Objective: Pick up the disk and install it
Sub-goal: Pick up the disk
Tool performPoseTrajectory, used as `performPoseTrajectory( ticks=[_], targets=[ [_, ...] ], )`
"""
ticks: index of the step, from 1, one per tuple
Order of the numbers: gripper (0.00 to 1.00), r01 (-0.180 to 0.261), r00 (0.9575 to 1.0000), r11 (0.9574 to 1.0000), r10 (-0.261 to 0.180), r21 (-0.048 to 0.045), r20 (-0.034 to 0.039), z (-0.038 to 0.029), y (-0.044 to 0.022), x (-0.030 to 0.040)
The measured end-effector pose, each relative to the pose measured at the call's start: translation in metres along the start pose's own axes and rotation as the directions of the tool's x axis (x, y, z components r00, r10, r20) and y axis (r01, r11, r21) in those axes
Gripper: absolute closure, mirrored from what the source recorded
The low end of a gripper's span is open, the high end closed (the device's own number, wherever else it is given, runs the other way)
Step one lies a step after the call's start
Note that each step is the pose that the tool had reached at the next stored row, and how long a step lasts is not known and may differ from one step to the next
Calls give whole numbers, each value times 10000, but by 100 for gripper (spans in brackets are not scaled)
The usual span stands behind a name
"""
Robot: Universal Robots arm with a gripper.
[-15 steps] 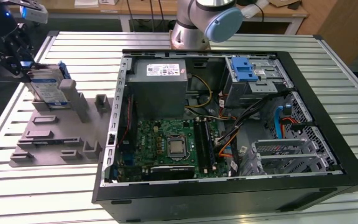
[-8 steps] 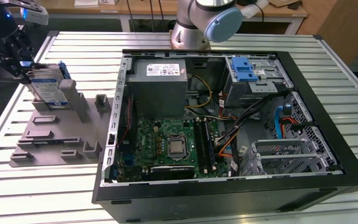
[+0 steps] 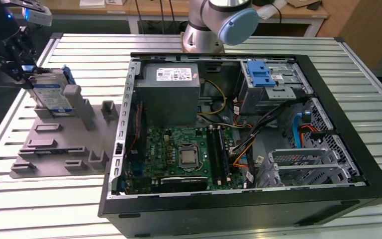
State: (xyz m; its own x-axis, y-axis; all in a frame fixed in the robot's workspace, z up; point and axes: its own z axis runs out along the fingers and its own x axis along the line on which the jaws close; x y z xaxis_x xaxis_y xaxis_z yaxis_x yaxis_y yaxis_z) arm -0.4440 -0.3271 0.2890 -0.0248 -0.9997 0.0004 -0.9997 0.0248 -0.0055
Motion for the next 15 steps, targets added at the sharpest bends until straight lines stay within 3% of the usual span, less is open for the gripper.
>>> performPoseTrajectory(
  ticks=[7, 8, 11, 12, 15],
  targets=[
    [49, 1, 10000, 10000, -1, -2, -1, -1, 0, 0],
    [56, 0, 10000, 10000, 0, -1, -2, -1, 0, 0],
    [57, 0, 10000, 10000, 0, -1, -4, -1, 0, 0],
    [64, 1, 10000, 10000, -1, -2, -4, -1, 0, 0],
    [64, 1, 10000, 10000, -1, -2, -3, -1, 0, 0]
  ],
)
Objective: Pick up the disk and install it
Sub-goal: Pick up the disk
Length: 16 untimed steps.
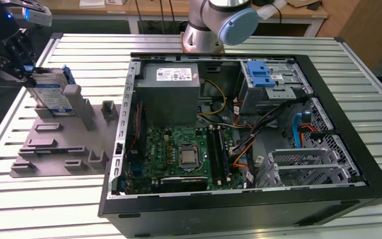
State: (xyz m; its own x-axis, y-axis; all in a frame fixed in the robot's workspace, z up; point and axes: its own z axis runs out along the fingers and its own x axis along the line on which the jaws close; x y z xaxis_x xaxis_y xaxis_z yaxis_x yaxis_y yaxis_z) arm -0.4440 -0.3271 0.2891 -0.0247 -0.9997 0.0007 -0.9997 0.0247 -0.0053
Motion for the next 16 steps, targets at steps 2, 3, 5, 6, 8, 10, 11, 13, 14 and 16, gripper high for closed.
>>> performPoseTrajectory(
  ticks=[2, 3, 5, 6, 8, 10, 11, 13, 14, 16],
  targets=[
    [64, 0, 10000, 10000, 0, 0, -1, 0, 0, 0],
    [64, 0, 10000, 10000, 0, 1, -1, 0, 0, 0],
    [64, 0, 10000, 10000, 0, 1, -1, -5, 0, 0],
    [64, 0, 10000, 10000, 0, 0, -1, -14, -1, 0],
    [64, 0, 10000, 10000, 0, 1, -1, -41, 0, 0],
    [64, 0, 10000, 10000, 0, 1, -2, -68, 0, 0],
    [64, 0, 10000, 10000, 0, 0, -1, -83, 0, 0],
    [64, 0, 10000, 10000, 0, 0, -2, -112, -1, 0],
    [64, 0, 10000, 10000, 0, 0, -2, -129, -1, 0],
    [64, 0, 10000, 10000, 0, 1, -1, -166, -1, 0]
  ],
)
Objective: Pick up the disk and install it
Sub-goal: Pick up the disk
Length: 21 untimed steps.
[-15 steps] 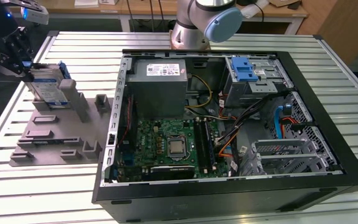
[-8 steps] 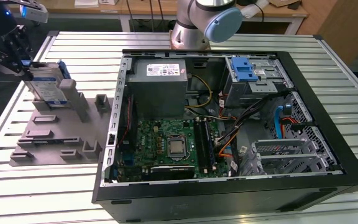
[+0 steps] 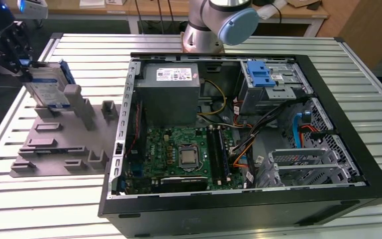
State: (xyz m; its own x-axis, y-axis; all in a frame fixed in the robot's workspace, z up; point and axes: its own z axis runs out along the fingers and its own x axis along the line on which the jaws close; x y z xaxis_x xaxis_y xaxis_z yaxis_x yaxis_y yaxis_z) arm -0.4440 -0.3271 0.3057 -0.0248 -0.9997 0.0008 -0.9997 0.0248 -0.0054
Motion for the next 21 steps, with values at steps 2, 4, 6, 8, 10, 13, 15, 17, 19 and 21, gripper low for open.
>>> performPoseTrajectory(
  ticks=[2, 4, 6, 8, 10, 13, 15, 17, 19, 21],
  targets=[
    [64, 0, 10000, 10000, 0, 0, 0, -50, 0, 0],
    [64, 0, 10000, 10000, 0, 0, 0, -107, 0, 0],
    [64, 0, 10000, 10000, 0, -1, 0, -164, -1, 0],
    [64, 0, 10000, 10000, 0, 0, 0, -225, -1, 0],
    [64, 0, 10000, 10000, 0, -2, 0, -291, -1, 1],
    [64, 0, 10000, 10000, 0, 0, 0, -392, -2, 1],
    [64, 1, 10000, 10000, -1, 0, 0, -470, -3, 1],
    [64, 0, 10000, 10000, 0, -1, 0, -548, -3, 1],
    [64, 0, 10000, 10000, 0, -1, 0, -639, -3, 1],
    [64, 0, 10000, 10000, 0, 0, 1, -728, -4, 1]
  ],
)
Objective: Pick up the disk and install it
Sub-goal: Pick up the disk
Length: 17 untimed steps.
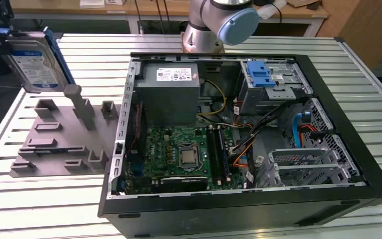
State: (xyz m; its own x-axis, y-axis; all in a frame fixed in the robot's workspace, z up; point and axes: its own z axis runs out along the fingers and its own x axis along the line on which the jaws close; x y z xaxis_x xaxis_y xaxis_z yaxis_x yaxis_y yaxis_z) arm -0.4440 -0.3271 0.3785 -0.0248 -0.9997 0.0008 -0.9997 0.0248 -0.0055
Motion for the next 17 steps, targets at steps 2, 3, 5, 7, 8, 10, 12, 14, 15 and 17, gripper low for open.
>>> performPoseTrajectory(
  ticks=[2, 3, 5, 7, 8, 10, 12, 14, 15, 17],
  targets=[
    [64, 0, 10000, 10000, 0, -1, -1, -94, 0, 0],
    [64, 0, 10000, 10000, 0, -1, -1, -139, -1, 0],
    [64, 0, 10000, 10000, 0, -1, 0, -229, -1, 0],
    [64, 0, 10000, 10000, 0, 0, 0, -318, -2, 0],
    [64, 1, 10000, 10000, -1, 0, 0, -366, -2, 0],
    [64, 1, 10000, 10000, -1, -1, -1, -457, -3, 0],
    [64, 1, 10000, 10000, -1, -2, -1, -547, -3, 0],
    [64, 1, 10000, 10000, -1, 0, -1, -636, -4, -1],
    [64, 0, 10000, 10000, 0, -2, -2, -686, -4, -2],
    [64, 1, 10000, 10000, -1, 0, -2, -775, -4, -2]
  ],
)
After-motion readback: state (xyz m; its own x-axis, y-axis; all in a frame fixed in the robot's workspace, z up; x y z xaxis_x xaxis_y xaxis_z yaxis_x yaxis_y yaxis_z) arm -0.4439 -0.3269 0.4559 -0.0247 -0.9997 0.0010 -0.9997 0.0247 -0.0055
